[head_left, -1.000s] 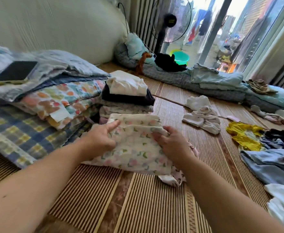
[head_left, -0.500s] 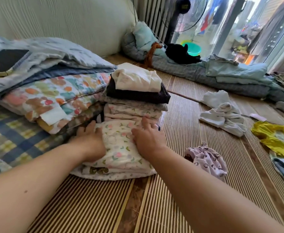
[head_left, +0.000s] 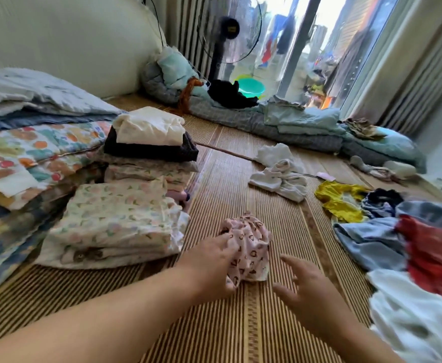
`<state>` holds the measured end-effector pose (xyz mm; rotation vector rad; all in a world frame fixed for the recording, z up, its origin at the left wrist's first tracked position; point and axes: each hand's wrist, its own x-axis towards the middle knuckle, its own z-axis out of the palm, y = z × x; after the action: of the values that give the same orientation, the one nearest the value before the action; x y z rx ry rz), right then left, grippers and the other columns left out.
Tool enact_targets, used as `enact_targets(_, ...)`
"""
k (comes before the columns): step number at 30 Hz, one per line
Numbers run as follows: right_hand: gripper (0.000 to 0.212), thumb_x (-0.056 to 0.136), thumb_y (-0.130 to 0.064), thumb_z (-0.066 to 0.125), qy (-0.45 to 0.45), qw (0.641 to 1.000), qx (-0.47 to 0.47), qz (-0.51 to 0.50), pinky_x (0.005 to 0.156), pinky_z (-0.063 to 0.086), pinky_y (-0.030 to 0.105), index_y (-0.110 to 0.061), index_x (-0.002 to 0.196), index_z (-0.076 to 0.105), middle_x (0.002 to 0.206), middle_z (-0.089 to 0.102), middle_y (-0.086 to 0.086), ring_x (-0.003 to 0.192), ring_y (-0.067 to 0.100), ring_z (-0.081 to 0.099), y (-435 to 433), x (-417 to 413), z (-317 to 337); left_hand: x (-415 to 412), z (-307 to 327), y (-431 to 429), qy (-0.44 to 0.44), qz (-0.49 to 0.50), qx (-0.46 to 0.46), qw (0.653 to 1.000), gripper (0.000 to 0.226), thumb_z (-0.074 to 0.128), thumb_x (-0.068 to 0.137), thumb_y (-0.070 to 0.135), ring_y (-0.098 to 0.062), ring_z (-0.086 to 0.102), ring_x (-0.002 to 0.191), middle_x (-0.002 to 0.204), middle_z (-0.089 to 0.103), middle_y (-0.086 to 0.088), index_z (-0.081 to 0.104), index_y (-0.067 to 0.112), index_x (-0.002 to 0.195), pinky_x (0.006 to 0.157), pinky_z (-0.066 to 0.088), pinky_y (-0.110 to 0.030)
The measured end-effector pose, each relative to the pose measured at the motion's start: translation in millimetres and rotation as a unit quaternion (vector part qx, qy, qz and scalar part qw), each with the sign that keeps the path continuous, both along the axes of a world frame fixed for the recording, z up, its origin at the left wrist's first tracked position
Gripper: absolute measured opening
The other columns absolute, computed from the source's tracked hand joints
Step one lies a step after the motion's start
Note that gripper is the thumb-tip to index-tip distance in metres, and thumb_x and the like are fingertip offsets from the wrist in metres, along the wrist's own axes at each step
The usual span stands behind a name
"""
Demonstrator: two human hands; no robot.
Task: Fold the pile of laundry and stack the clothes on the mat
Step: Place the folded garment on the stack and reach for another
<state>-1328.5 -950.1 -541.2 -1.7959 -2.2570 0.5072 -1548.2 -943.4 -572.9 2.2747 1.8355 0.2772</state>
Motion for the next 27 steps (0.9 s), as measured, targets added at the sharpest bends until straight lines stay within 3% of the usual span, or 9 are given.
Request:
enact_targets(3,0.065,0.089,-0.044,0.063,-0.005,0.998,-0.046,-0.031,0.104,0.046,0.032,-0.034,0.146,0.034,0.147,0.042,-0.008,0.123,0.008,0.050,-21.5,41.8,-6.6,39.6,-9.5,5.7,-0.019,0.068,-0.094,0.993,0.080,0.062,0.089,0.039,-0.030,0.027,0.141,0.161,0.005,-0.001,0.011,0.047,0.151,0.111,0.033,-0.045)
enact_targets(6,0.066,0.087,-0.042,0.066,0.012,0.996,-0.071,-0.045,0.104,0.046,0.030,-0.034,0.145,0.035,0.145,0.046,-0.007,0.121,0.008,0.051,-29.6,56.9,-14.6,56.4,-0.8,6.7,-0.052,0.060,-0.070,0.994,0.050,0.046,0.095,0.017,-0.024,0.049,0.126,0.147,0.043,-0.002,0.043,0.036,0.141,0.101,0.044,-0.040)
enact_targets(8,0.071,0.085,-0.039,0.070,0.038,0.996,-0.068,-0.042,0.102,0.047,0.032,-0.036,0.146,0.034,0.143,0.047,-0.006,0.122,0.009,0.051,-30.7,59.3,-16.4,62.6,15.3,-1.5,-0.166,0.027,-0.101,0.981,0.034,0.049,0.094,0.012,-0.019,0.058,0.114,0.135,0.056,-0.001,0.062,0.031,0.119,0.094,0.049,-0.033)
enact_targets(13,0.091,0.078,-0.017,0.077,0.224,0.964,-0.142,0.018,0.064,0.050,0.007,-0.046,0.146,0.024,0.127,0.046,-0.025,0.089,-0.005,0.060,-25.0,47.2,-12.2,44.5,55.3,-42.3,-0.510,-0.064,-0.251,0.820,0.028,0.052,0.081,0.004,-0.025,0.067,0.091,0.102,0.068,-0.012,0.071,0.012,0.100,0.077,0.057,-0.030)
enact_targets(16,0.037,0.083,-0.018,0.071,0.177,0.970,-0.151,0.067,0.077,0.055,0.019,-0.039,0.112,0.063,0.113,0.057,-0.021,0.094,0.001,0.062,-23.0,42.2,-4.8,27.7,62.5,-64.0,-0.449,-0.068,-0.261,0.852,0.031,0.054,0.068,0.010,-0.013,0.065,0.074,0.083,0.071,0.003,0.075,0.026,0.085,0.066,0.053,-0.025)
enact_targets(19,0.014,0.082,-0.029,0.071,0.029,0.967,-0.217,0.130,0.085,0.051,0.022,-0.042,0.080,0.063,0.121,0.052,-0.022,0.101,0.002,0.057,-25.4,48.8,-1.1,16.8,48.7,-75.1,-0.262,-0.026,-0.261,0.929,0.034,0.051,0.061,0.020,-0.004,0.064,0.069,0.079,0.071,0.015,0.074,0.038,0.079,0.065,0.051,-0.024)
enact_targets(23,0.028,0.082,-0.059,0.062,0.079,0.955,-0.270,0.095,0.069,0.051,0.021,-0.032,0.086,0.069,0.086,0.067,-0.013,0.073,0.005,0.062,-32.1,53.2,-2.6,16.9,30.4,-68.2,-0.207,0.001,-0.351,0.913,0.022,0.057,0.065,0.031,-0.013,0.058,0.085,0.099,0.071,0.006,0.076,0.024,0.073,0.075,0.047,-0.028)
enact_targets(25,0.023,0.089,-0.051,0.058,0.144,0.973,-0.181,-0.004,0.068,0.057,0.024,-0.028,0.090,0.063,0.087,0.068,-0.009,0.072,0.011,0.066,-31.8,44.0,-9.7,29.0,21.7,-59.6,-0.229,0.032,-0.291,0.928,0.022,0.060,0.073,0.039,-0.013,0.051,0.070,0.078,0.063,0.005,0.069,0.020,0.066,0.065,0.044,-0.027)
enact_targets(27,0.014,0.090,-0.040,0.063,0.142,0.978,-0.140,-0.059,0.060,0.056,0.023,-0.029,0.095,0.056,0.092,0.068,-0.008,0.069,0.007,0.065,-34.1,31.0,-19.3,44.6,11.3,-56.8,-0.222,0.050,-0.217,0.949,0.023,0.064,0.078,0.051,-0.006,0.057,0.071,0.082,0.063,0.010,0.062,0.029,0.084,0.066,0.048,-0.022)
